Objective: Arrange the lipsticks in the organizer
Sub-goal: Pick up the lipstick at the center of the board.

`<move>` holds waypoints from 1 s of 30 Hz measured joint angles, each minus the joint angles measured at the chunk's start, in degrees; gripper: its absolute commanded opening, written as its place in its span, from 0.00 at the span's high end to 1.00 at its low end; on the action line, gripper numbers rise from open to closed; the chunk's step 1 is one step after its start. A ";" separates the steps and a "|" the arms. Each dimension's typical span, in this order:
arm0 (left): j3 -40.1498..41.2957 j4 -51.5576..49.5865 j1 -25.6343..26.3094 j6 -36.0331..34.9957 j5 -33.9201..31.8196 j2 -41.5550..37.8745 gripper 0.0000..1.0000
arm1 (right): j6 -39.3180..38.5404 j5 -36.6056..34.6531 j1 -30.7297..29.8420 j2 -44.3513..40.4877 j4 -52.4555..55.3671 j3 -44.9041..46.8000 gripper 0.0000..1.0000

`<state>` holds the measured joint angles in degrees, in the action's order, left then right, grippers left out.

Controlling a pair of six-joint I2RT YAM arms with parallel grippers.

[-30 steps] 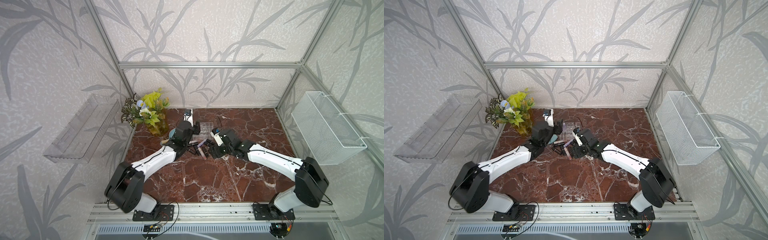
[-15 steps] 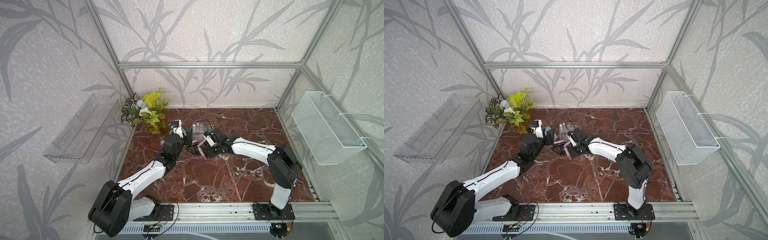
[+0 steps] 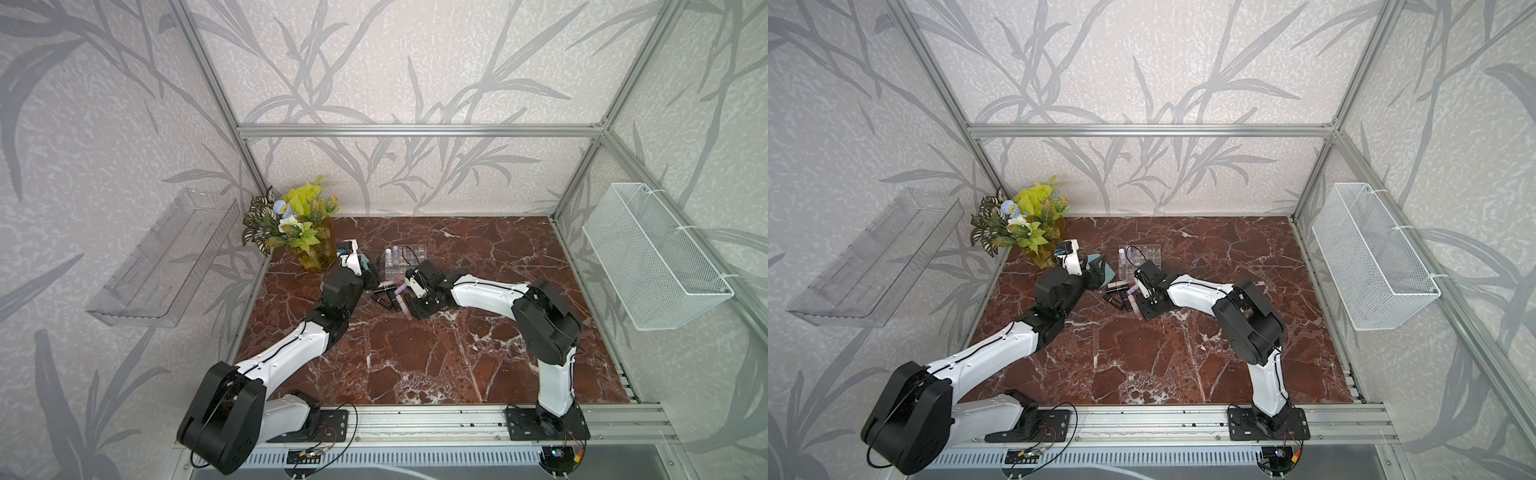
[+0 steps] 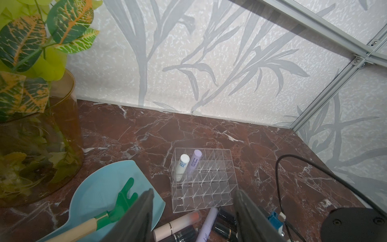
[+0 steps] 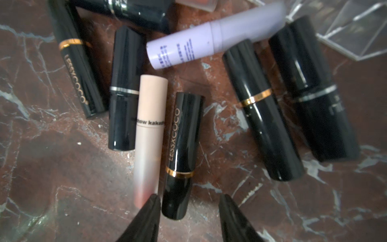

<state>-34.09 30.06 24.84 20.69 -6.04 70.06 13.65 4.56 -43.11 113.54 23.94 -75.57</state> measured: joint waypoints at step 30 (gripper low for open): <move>-0.26 -1.27 -0.48 0.50 2.80 0.85 0.38 | 1.25 -2.64 0.00 4.44 3.39 -5.62 0.70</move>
<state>-34.35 28.80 24.36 21.19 -3.25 70.91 14.90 1.91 -43.11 117.97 27.33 -81.19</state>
